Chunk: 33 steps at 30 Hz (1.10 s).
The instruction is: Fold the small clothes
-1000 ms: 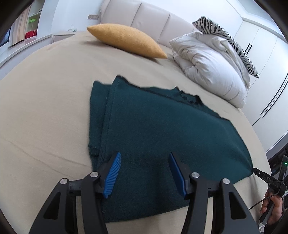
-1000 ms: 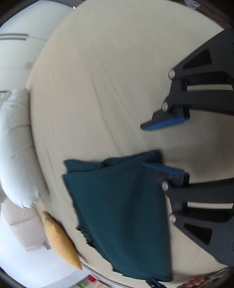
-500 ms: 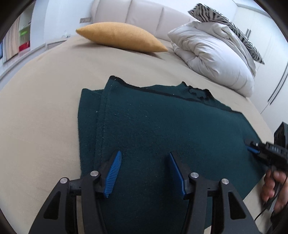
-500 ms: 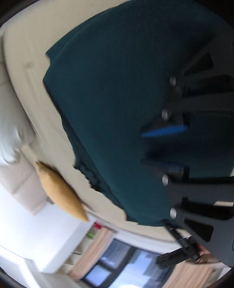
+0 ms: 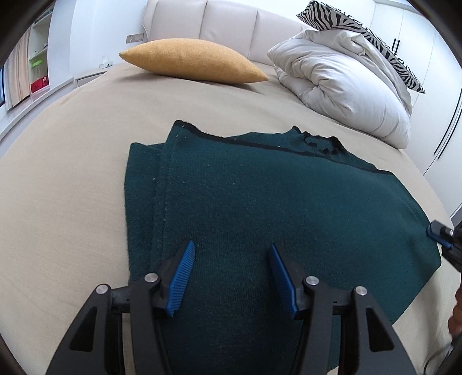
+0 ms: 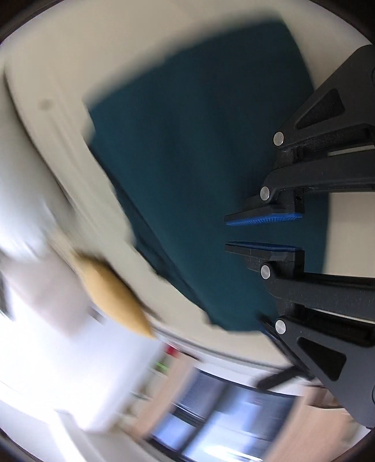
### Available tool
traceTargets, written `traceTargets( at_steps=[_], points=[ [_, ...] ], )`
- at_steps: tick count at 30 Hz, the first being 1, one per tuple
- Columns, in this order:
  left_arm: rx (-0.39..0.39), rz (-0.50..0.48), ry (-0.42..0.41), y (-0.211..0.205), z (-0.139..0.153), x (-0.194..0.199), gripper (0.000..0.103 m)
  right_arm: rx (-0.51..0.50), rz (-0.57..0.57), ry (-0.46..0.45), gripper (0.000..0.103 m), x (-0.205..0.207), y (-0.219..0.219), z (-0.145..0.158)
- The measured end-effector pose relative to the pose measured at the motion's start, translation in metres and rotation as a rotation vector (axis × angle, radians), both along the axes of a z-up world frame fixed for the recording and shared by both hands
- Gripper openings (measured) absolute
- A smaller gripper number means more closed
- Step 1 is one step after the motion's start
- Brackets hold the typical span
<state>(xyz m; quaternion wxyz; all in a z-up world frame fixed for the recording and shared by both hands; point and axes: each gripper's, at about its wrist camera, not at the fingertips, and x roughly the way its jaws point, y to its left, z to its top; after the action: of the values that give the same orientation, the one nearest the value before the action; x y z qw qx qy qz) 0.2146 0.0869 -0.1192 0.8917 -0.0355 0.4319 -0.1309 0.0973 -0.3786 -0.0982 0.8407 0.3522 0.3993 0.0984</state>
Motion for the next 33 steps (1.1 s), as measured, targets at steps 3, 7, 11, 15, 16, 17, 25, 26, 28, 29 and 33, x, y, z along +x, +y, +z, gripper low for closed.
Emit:
traceTargets(
  at_steps=[3, 7, 11, 15, 16, 17, 25, 26, 28, 29, 33],
  points=[
    [-0.011, -0.002, 0.001, 0.002, 0.000, 0.000, 0.056, 0.028, 0.161, 0.023, 0.014, 0.021, 0.049, -0.008],
    [-0.014, -0.004, -0.002, 0.003, -0.001, -0.001, 0.056, 0.027, 0.182, 0.110, 0.016, 0.028, 0.062, -0.039],
    [-0.021, -0.008, -0.004, 0.005, -0.002, -0.001, 0.056, 0.132, 0.123, 0.070, 0.012, 0.018, 0.033, -0.053],
    [-0.037, -0.009, -0.006, 0.007, -0.003, -0.002, 0.056, 0.159, 0.008, 0.049, 0.012, 0.000, -0.009, -0.052],
    [-0.045, -0.009, -0.005, 0.008, -0.003, -0.002, 0.056, 0.165, -0.028, 0.047, 0.013, -0.005, -0.018, -0.052],
    [-0.055, -0.010, -0.003, 0.010, -0.002, -0.001, 0.056, 0.175, -0.062, 0.044, 0.014, -0.008, -0.023, -0.051],
    [-0.290, 0.058, 0.034, 0.054, 0.015, -0.015, 0.057, 0.106, -0.161, 0.020, 0.042, -0.082, -0.033, -0.023],
    [-0.332, 0.080, 0.027, 0.064, 0.021, -0.020, 0.058, 0.112, -0.163, 0.011, 0.046, -0.091, -0.032, -0.020],
    [-0.351, 0.142, 0.018, 0.080, 0.028, -0.027, 0.070, 0.118, -0.160, 0.001, 0.048, -0.102, -0.029, -0.016],
    [-0.362, 0.168, 0.019, 0.089, 0.031, -0.029, 0.071, 0.124, -0.149, -0.004, 0.048, -0.106, -0.026, -0.015],
    [-0.448, 0.206, 0.077, 0.113, 0.028, -0.027, 0.071, 0.142, -0.108, -0.020, 0.048, -0.109, -0.012, -0.010]
  ],
)
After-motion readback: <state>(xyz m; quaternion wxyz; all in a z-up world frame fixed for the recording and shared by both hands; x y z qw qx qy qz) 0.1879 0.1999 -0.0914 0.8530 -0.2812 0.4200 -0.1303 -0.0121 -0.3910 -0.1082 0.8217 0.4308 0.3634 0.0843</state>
